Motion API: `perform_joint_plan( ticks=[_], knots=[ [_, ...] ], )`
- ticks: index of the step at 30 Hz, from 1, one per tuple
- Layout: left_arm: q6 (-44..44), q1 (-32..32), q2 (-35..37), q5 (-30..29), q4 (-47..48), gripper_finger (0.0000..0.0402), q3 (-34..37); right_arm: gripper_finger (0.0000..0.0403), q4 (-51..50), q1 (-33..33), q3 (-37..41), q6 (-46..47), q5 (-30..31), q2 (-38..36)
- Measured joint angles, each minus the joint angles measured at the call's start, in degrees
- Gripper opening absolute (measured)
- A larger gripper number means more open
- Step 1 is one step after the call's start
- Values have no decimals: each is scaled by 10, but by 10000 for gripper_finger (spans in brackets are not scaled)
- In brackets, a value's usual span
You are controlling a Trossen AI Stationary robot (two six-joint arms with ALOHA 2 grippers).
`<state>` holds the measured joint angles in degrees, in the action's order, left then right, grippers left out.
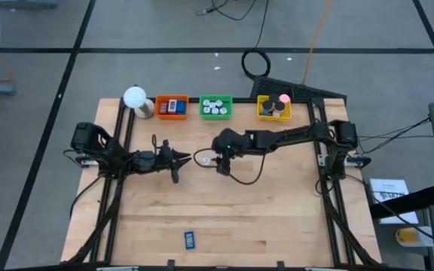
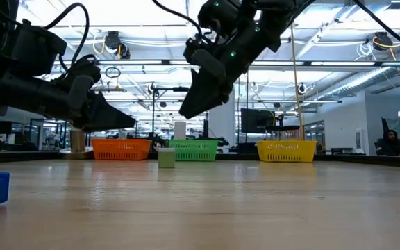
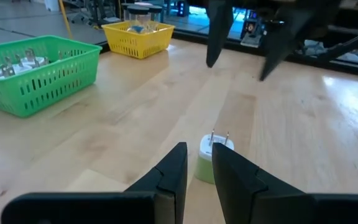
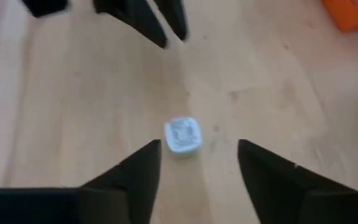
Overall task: Pick & Place Office items
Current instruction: Put the green charger adapter into the green basket
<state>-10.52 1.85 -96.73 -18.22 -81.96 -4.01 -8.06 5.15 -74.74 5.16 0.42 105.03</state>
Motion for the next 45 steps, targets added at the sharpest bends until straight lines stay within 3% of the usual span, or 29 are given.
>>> perform_joint_plan(
  ticks=[6,9,14,26,36,41,45],
  knots=[
    [2,0,0,0,-1,76,0,262,73,-4,-1,-46,-11,33],
    [0,0,0,1,1,76,0,273,92,-1,2,-55,-50,58],
    [-1,0,0,1,4,76,0,275,112,12,-2,-68,-61,85],
    [1,0,0,1,7,76,-1,234,150,17,-2,-89,-80,132],
    [1,0,0,1,8,76,-1,123,148,21,-4,-90,-80,130],
    [1,0,0,1,8,76,-1,122,137,22,-4,-91,-80,128],
    [-1,0,0,1,8,76,-2,128,108,45,-3,-91,-54,73]
  ],
)
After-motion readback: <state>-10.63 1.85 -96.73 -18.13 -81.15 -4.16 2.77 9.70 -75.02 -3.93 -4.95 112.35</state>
